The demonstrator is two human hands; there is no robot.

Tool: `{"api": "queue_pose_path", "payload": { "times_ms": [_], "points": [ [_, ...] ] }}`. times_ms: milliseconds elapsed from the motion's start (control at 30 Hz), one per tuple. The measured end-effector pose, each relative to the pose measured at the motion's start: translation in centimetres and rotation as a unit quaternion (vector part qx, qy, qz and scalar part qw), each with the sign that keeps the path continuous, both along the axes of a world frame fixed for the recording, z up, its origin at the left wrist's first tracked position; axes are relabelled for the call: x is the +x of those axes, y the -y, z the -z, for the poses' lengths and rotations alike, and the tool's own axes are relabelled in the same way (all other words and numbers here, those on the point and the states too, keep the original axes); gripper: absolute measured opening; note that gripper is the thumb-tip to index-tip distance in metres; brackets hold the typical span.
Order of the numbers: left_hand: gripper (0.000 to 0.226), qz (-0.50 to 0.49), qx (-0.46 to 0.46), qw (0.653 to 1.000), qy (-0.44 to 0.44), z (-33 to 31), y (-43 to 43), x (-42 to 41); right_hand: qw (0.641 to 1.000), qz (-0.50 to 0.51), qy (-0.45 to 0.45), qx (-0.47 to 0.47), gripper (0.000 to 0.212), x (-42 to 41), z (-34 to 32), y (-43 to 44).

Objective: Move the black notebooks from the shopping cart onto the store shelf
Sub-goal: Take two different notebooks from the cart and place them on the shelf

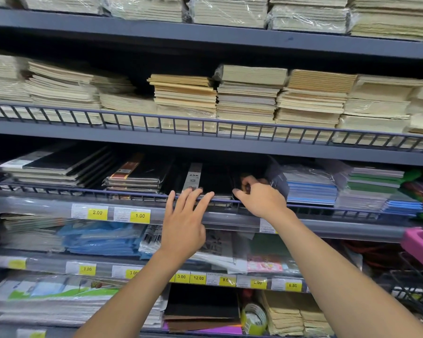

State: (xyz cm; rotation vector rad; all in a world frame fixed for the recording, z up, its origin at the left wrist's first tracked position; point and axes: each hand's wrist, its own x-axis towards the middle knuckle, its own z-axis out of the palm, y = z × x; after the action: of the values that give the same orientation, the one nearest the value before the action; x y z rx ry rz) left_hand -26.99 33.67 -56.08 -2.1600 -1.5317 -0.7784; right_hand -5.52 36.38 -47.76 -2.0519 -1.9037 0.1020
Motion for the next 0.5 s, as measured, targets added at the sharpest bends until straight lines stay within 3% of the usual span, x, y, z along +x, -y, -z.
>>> {"api": "queue_pose_path", "payload": {
  "times_ms": [100, 400, 500],
  "points": [
    [0.084, 0.0, 0.005, 1.0, -0.001, 0.1, 0.0, 0.0, 1.0, 0.002, 0.018, -0.001, 0.04, 0.1, 0.2, -0.1],
    [0.084, -0.004, 0.016, 1.0, 0.002, 0.2, 0.0, 0.2, 0.999, -0.003, 0.04, 0.018, 0.057, 0.6, 0.9, 0.6],
    [0.085, -0.003, 0.018, 1.0, 0.002, 0.3, -0.1, 0.1, 0.994, 0.003, 0.032, 0.102, 0.056, 0.8, 1.8, 2.0]
  ]
}}
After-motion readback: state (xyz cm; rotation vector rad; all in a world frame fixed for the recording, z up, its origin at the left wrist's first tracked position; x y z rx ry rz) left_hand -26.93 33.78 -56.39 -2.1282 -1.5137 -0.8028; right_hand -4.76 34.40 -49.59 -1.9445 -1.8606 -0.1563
